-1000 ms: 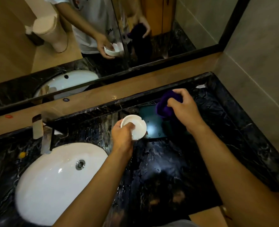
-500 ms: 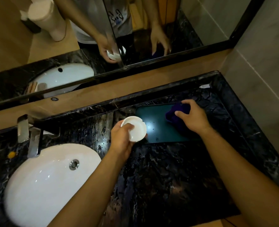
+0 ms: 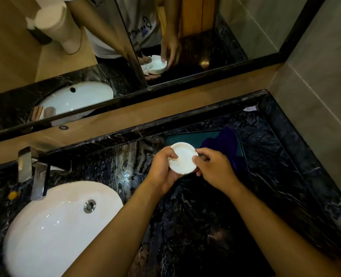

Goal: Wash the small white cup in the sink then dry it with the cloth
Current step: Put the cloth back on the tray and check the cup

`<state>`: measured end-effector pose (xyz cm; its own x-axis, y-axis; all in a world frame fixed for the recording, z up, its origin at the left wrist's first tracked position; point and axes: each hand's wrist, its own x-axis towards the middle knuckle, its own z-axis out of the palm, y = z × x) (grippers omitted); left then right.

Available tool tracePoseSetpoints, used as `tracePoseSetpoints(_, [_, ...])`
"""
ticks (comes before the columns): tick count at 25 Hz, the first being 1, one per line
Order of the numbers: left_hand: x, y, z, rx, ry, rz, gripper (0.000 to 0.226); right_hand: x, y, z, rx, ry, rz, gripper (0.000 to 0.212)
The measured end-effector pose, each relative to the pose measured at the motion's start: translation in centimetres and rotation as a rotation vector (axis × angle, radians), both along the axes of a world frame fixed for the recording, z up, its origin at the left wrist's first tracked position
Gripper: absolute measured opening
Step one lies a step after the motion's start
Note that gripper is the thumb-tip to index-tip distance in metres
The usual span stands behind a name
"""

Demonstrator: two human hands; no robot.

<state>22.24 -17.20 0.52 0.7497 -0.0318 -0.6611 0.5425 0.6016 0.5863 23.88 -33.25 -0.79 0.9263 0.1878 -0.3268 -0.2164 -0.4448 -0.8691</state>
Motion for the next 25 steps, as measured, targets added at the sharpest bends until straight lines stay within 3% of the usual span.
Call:
tracePoseSetpoints(2, [0.3,0.0,-0.4,0.102,0.016,-0.015,0.044,0.2,-0.4,-0.7,-0.013,-0.017,-0.072,0.022])
tracePoseSetpoints(6, [0.9,1.1,-2.6,0.519,0.019,-0.072,0.014,1.6,-0.8,-1.5,-0.094,-0.028,-0.098,0.025])
tracePoseSetpoints(10, [2.7,2.7,-5.6,0.89,0.018,-0.167,0.015,2.8,0.6,-2.9,-0.169,-0.007,-0.101,0.021])
tracePoseSetpoints(17, [4.1,4.5,-8.3,1.022,0.06,-0.227,0.011,4.1,3.0,-5.2,-0.297,-0.001,-0.112,0.02])
tracePoseSetpoints(25, [4.7,4.7,-9.5,1.018,0.073,-0.258,0.013,4.6,3.4,-6.3,-0.317,0.011,-0.093,0.022])
